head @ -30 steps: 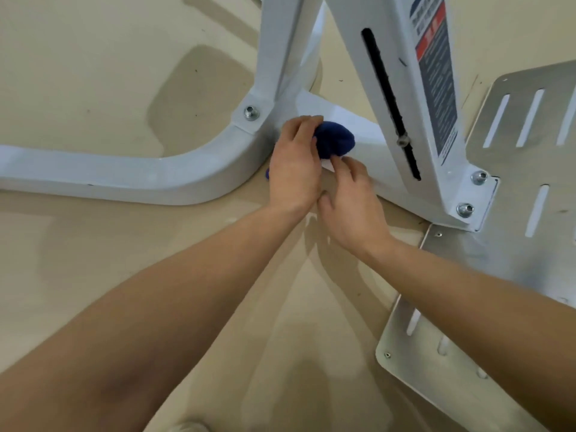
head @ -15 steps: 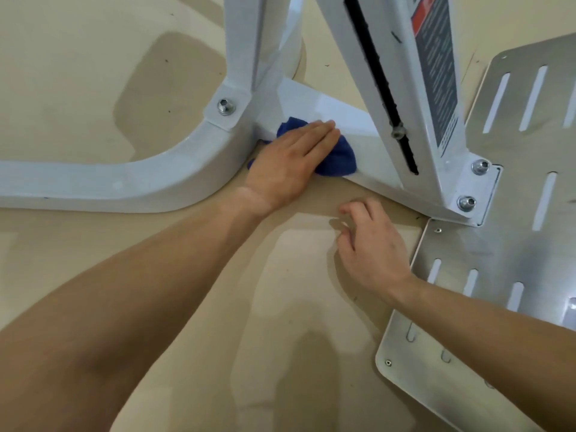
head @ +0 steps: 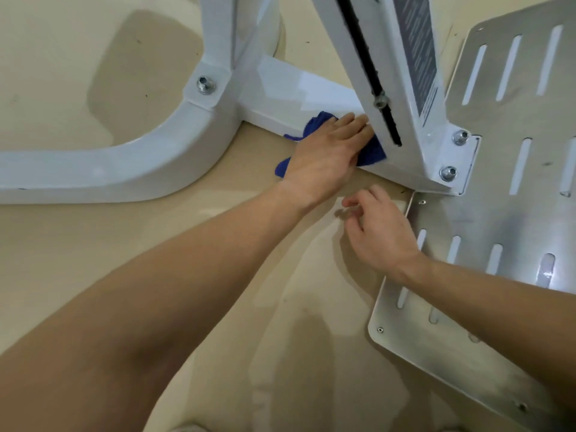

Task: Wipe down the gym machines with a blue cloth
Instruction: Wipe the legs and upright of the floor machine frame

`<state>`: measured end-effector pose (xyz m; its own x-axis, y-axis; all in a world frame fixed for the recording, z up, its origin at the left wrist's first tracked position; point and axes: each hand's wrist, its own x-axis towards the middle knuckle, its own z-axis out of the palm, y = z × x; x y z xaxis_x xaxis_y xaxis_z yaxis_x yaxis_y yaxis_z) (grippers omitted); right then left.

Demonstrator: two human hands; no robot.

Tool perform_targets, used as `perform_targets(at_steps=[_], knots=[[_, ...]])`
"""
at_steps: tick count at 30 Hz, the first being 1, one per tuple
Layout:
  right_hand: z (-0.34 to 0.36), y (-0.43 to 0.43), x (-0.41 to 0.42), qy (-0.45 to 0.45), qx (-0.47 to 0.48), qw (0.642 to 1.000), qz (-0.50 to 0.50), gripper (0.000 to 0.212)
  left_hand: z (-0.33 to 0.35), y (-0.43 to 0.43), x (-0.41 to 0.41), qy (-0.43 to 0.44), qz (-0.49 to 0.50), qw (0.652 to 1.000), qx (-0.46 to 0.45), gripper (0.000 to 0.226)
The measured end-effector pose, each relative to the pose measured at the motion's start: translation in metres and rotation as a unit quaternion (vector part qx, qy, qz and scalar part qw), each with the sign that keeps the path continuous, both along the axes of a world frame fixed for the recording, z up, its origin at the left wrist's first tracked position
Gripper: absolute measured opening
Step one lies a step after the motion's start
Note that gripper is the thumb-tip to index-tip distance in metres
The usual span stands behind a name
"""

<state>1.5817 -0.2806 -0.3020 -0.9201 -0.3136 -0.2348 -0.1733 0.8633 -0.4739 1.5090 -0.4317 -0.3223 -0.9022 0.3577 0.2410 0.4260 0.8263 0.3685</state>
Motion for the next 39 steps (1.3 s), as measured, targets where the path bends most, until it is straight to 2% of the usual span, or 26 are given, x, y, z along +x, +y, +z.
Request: perform_targets(at_steps=[3, 6, 8, 11, 14, 16, 19, 22, 24, 25, 26, 28, 30, 32, 34, 37, 39], knots=[[0.0, 0.003, -0.003, 0.002, 0.01, 1.0, -0.006, 0.019, -0.014, -0.018, 0.003, 0.061, -0.025, 0.998, -0.025, 0.04], [0.002, 0.003, -0.004, 0.021, -0.01, 1.0, 0.005, 0.017, -0.013, -0.053, 0.008, 0.094, 0.048, 0.993, -0.044, 0.04], [0.003, 0.0, -0.005, 0.024, -0.023, 0.999, 0.01, 0.022, -0.003, -0.063, 0.018, 0.078, 0.131, 0.988, -0.013, 0.039], [0.007, -0.014, -0.014, -0.008, -0.07, 0.997, 0.029, 0.052, 0.013, -0.062, 0.036, -0.019, 0.188, 0.978, 0.094, 0.041], [0.012, -0.035, -0.027, -0.027, -0.111, 0.991, 0.072, 0.081, 0.026, -0.064, 0.052, -0.093, 0.278, 0.929, 0.227, 0.036], [0.015, -0.052, -0.032, -0.022, -0.136, 0.986, 0.099, 0.089, 0.033, -0.068, 0.058, -0.127, 0.335, 0.886, 0.295, 0.033], [0.012, -0.077, -0.035, -0.04, -0.158, 0.978, 0.13, 0.089, 0.041, -0.071, 0.064, -0.183, 0.383, 0.83, 0.361, 0.027], [0.004, -0.096, -0.039, -0.03, -0.172, 0.975, 0.136, 0.083, 0.046, -0.078, 0.067, -0.202, 0.399, 0.802, 0.397, 0.013], [0.001, -0.102, -0.048, -0.004, -0.164, 0.978, 0.126, 0.076, 0.049, -0.088, 0.068, -0.219, 0.39, 0.787, 0.425, 0.015], [0.001, -0.105, -0.054, 0.025, -0.148, 0.981, 0.125, 0.072, 0.05, -0.094, 0.07, -0.223, 0.385, 0.794, 0.416, 0.017], [0.002, -0.108, -0.062, 0.066, -0.125, 0.982, 0.129, 0.068, 0.052, -0.099, 0.073, -0.221, 0.377, 0.817, 0.375, 0.019], [0.004, -0.119, -0.081, 0.16, -0.07, 0.974, 0.145, 0.061, 0.048, -0.109, 0.083, -0.2, 0.366, 0.877, 0.239, 0.028], [-0.002, -0.132, -0.095, 0.246, 0.013, 0.954, 0.169, 0.061, 0.037, -0.117, 0.095, -0.194, 0.352, 0.907, 0.128, 0.033], [-0.02, -0.145, -0.097, 0.303, 0.105, 0.924, 0.205, 0.066, 0.027, -0.122, 0.105, -0.218, 0.356, 0.906, 0.068, 0.033], [-0.037, -0.15, -0.095, 0.332, 0.16, 0.899, 0.236, 0.067, 0.021, -0.124, 0.111, -0.239, 0.358, 0.901, 0.049, 0.032], [-0.046, -0.141, -0.102, 0.377, 0.175, 0.865, 0.282, 0.07, 0.017, -0.124, 0.113, -0.259, 0.354, 0.897, 0.06, 0.032], [-0.045, -0.135, -0.111, 0.413, 0.153, 0.836, 0.328, 0.053, 0.019, -0.123, 0.11, -0.267, 0.362, 0.89, 0.07, 0.032]])
